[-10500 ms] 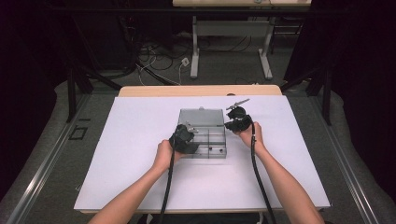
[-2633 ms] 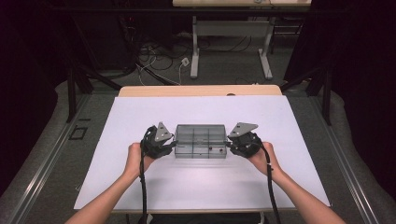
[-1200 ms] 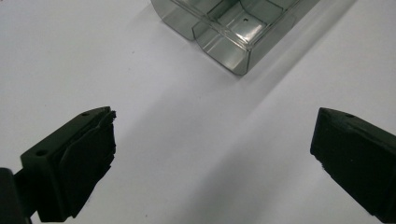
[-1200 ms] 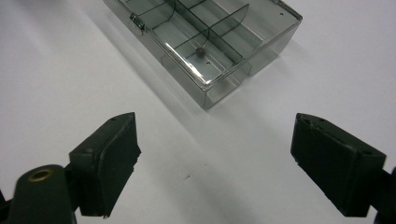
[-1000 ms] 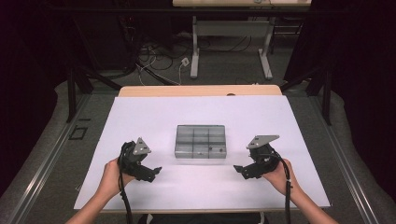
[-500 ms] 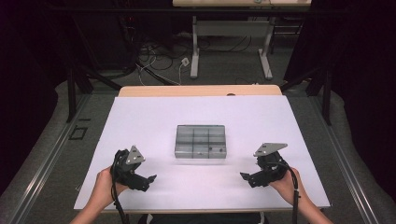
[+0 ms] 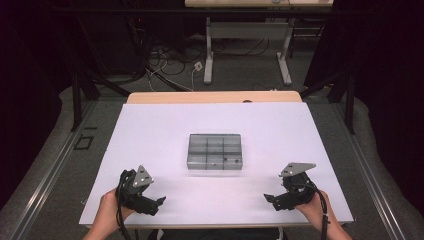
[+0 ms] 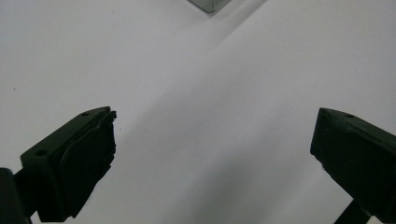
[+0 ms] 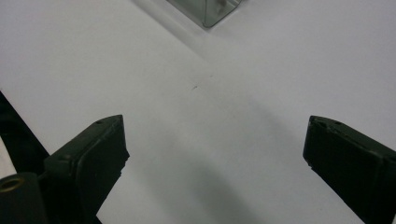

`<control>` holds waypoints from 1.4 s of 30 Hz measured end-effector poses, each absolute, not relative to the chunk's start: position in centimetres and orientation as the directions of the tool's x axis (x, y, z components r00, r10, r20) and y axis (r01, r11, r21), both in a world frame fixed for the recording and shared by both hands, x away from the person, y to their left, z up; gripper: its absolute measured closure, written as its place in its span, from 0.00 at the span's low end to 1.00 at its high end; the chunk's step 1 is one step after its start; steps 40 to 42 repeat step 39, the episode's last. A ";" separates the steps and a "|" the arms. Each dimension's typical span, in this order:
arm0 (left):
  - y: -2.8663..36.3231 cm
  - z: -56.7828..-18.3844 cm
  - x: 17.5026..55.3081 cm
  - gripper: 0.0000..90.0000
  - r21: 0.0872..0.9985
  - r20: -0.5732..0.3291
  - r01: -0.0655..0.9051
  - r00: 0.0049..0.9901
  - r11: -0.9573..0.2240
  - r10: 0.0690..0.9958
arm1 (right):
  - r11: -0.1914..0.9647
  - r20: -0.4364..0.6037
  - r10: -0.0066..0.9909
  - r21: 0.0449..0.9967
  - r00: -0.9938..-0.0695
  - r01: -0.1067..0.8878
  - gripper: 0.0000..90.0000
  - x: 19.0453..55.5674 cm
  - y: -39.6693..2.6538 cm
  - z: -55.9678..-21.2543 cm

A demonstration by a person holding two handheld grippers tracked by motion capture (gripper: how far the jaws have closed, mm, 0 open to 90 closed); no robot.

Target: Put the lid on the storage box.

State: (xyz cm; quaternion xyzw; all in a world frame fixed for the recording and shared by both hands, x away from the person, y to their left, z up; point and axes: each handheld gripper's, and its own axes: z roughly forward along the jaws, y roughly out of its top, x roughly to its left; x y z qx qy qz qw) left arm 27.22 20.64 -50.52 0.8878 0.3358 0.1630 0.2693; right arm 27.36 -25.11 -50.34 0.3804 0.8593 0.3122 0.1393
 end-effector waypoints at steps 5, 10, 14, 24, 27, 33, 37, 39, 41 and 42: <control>20.8 -50.9 27.0 0.00 0.590 0.106 0.518 0.711 -0.619 0.696 | 0.510 -0.001 0.746 0.645 -0.666 0.569 0.06 26.8 -25.4 -50.8; 20.8 -51.2 26.7 0.00 0.604 0.110 0.512 0.705 -0.611 0.700 | 0.496 0.017 0.754 0.640 -0.657 0.587 0.06 26.6 -25.8 -51.2; 20.9 -51.5 26.5 0.00 0.604 0.114 0.505 0.711 -0.616 0.694 | 0.495 0.012 0.757 0.642 -0.654 0.585 0.06 26.5 -25.7 -51.5; 21.0 -51.8 26.3 0.00 0.613 0.098 0.501 0.719 -0.610 0.688 | 0.503 0.001 0.752 0.645 -0.659 0.576 0.05 26.4 -25.6 -51.5; 21.1 -51.9 26.3 0.00 0.612 0.093 0.503 0.721 -0.611 0.687 | 0.500 0.001 0.755 0.646 -0.656 0.576 0.05 26.5 -25.6 -51.6; 21.3 -51.9 26.4 0.00 0.616 0.077 0.510 0.719 -0.601 0.690 | 0.512 -0.006 0.748 0.642 -0.664 0.571 0.05 26.5 -25.6 -51.6; 21.4 -51.8 26.5 0.00 0.620 0.078 0.506 0.720 -0.599 0.689 | 0.515 -0.008 0.745 0.643 -0.667 0.567 0.05 26.6 -25.6 -51.6; 21.4 -51.8 26.6 0.00 0.620 0.080 0.510 0.714 -0.596 0.695 | 0.510 -0.003 0.749 0.641 -0.662 0.574 0.05 26.6 -25.6 -51.6; 21.4 -51.8 26.6 0.00 0.620 0.080 0.510 0.714 -0.596 0.695 | 0.510 -0.003 0.749 0.641 -0.662 0.574 0.05 26.6 -25.6 -51.6; 21.4 -51.8 26.6 0.00 0.620 0.080 0.510 0.714 -0.596 0.695 | 0.510 -0.003 0.749 0.641 -0.662 0.574 0.05 26.6 -25.6 -51.6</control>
